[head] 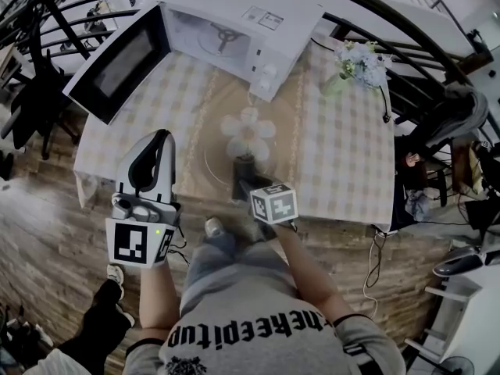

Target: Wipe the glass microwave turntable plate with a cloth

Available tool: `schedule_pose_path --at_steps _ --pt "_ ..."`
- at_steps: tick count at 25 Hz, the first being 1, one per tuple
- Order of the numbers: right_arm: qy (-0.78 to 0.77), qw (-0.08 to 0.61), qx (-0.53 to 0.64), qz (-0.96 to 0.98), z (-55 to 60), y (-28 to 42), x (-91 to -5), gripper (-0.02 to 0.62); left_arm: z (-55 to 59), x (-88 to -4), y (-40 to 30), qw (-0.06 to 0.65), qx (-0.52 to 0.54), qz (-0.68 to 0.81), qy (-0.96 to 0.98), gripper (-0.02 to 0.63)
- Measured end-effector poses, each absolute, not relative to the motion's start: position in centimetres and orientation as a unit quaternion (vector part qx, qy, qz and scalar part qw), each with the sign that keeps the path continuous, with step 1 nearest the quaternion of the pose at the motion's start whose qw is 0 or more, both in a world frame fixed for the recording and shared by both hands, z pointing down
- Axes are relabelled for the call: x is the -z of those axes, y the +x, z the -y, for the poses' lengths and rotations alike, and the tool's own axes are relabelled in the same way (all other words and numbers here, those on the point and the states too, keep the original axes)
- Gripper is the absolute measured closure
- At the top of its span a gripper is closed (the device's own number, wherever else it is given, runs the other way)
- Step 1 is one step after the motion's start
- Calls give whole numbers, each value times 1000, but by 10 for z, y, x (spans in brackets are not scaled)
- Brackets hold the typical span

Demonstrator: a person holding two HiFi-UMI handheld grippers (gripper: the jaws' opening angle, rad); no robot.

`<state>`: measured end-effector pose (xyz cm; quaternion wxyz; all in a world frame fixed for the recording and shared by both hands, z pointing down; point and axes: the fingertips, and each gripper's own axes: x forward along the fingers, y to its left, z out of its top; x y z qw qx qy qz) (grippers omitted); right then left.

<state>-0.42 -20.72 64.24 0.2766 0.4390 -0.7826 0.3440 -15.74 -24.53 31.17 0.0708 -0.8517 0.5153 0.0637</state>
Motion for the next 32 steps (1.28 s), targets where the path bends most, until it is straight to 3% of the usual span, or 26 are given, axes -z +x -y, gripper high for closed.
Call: schedule_pose_path --at_steps 12,18,32 --pt "490 291 -325 755 219 70 -641 482 222 -305 -139 73 -57 -527 -845 588" --pt "491 285 -323 757 220 74 -638 480 211 -300 -136 76 -59 -538 -837 588" --pt "519 151 -209 815 211 90 -521 471 199 -285 -102 78 -71 -523 -846 588"
